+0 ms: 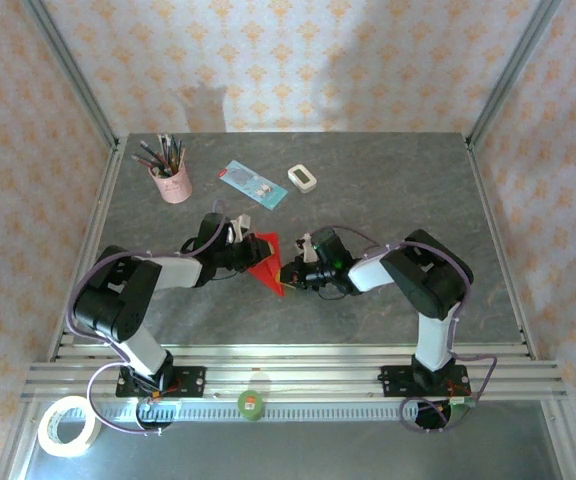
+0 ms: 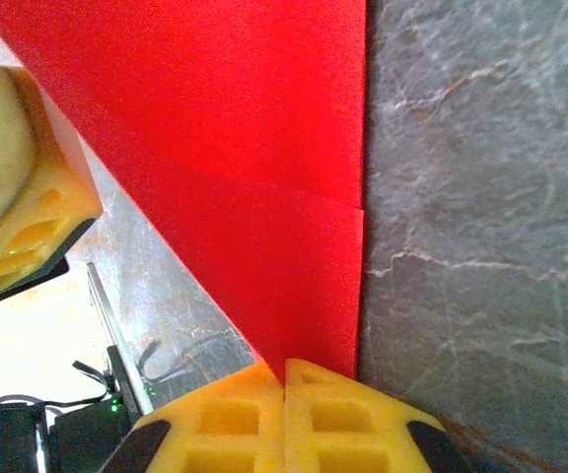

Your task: Fold a paper plane with a square sheet of paper (pick it up from the middle)

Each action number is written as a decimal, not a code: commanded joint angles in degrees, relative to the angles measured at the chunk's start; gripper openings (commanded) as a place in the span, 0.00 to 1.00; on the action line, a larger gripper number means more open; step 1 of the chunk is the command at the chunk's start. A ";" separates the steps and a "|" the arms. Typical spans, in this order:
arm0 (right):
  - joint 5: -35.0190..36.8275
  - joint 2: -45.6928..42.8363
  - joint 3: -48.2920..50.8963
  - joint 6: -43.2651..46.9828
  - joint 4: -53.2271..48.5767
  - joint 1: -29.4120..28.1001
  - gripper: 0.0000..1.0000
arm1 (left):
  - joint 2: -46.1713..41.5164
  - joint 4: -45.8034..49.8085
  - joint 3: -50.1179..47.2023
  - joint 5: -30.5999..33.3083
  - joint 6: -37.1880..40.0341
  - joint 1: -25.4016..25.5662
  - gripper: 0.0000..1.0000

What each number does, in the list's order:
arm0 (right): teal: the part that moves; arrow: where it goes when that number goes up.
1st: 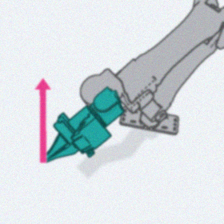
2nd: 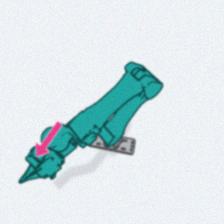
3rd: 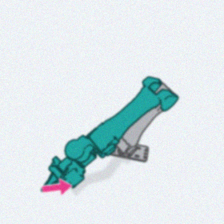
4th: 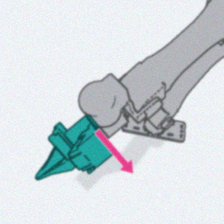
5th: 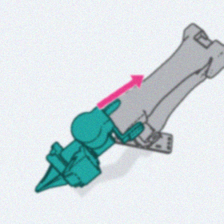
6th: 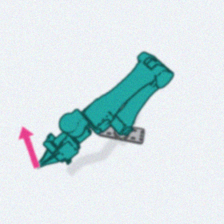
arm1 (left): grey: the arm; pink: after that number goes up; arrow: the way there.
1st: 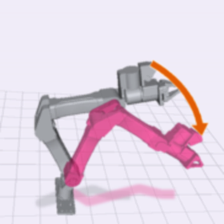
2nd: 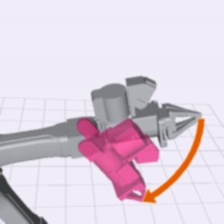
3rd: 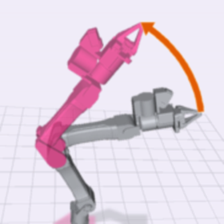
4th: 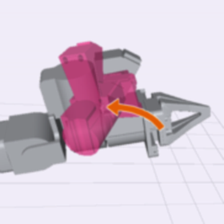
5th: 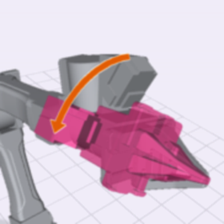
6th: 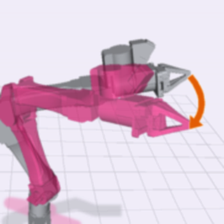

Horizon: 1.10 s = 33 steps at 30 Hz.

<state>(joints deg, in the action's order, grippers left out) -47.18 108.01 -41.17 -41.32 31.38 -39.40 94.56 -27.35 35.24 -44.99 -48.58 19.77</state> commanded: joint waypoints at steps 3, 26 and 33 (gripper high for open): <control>-1.16 0.19 2.66 1.23 -5.14 0.29 0.04 | 2.38 -5.07 -0.51 -2.88 -0.15 0.18 0.07; -2.61 -4.62 4.30 1.39 -4.94 0.46 0.16 | 6.95 -2.98 1.57 -2.38 0.85 0.48 0.04; -3.83 -5.75 4.93 2.99 -6.55 0.46 0.18 | 6.76 -2.00 1.20 -1.41 1.07 0.53 0.03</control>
<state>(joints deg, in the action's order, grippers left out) -49.60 103.11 -36.95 -39.97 28.29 -39.16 100.68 -29.82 35.57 -47.51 -48.49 19.88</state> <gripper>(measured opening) 0.180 0.044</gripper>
